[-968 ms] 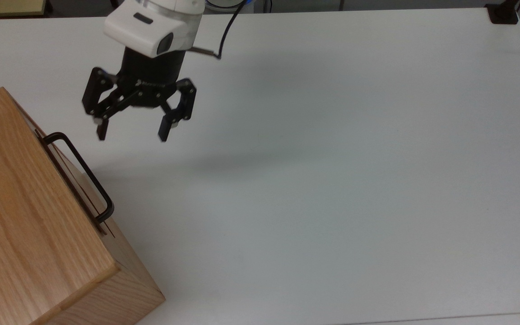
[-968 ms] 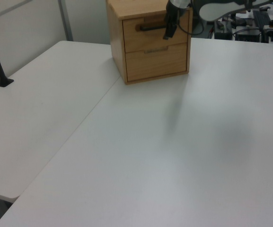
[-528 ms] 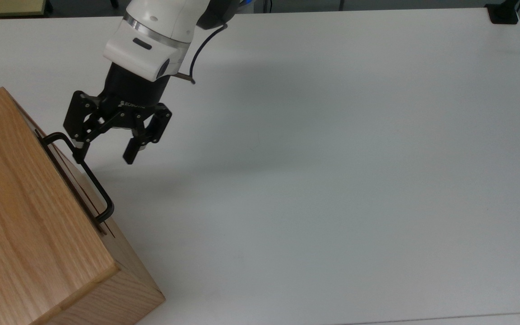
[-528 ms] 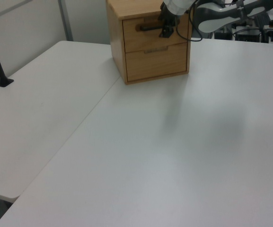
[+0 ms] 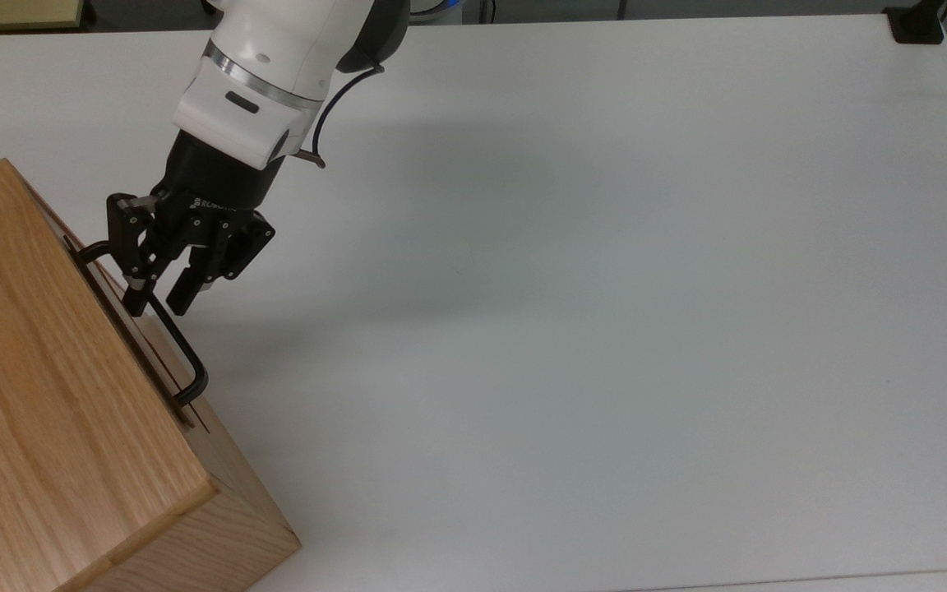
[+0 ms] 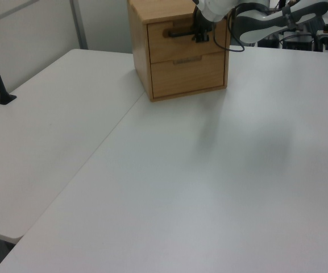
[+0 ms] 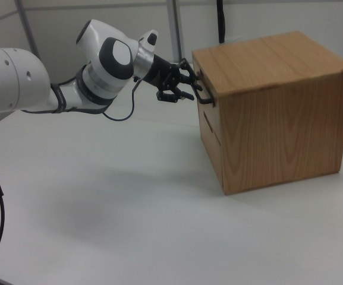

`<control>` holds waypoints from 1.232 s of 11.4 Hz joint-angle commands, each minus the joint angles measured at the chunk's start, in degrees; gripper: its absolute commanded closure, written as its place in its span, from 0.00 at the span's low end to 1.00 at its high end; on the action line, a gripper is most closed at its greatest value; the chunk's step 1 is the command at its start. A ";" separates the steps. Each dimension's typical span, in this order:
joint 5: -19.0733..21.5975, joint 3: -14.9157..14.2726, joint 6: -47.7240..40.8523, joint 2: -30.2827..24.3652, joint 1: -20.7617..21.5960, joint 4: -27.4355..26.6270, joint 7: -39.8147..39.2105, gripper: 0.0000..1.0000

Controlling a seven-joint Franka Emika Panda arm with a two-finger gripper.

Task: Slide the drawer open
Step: 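Close the gripper around the black bar handle, then pull the handle outward from the cabinet, sliding the drawer open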

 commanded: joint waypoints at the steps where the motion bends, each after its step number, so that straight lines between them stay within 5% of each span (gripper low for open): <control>1: -0.63 -0.28 1.56 -0.24 -0.13 -0.57 -0.39 0.78; 5: -0.37 -0.19 1.21 -0.85 -0.05 -1.09 -0.22 0.91; 14: -0.28 0.25 -0.80 -14.99 6.71 -19.71 12.42 1.00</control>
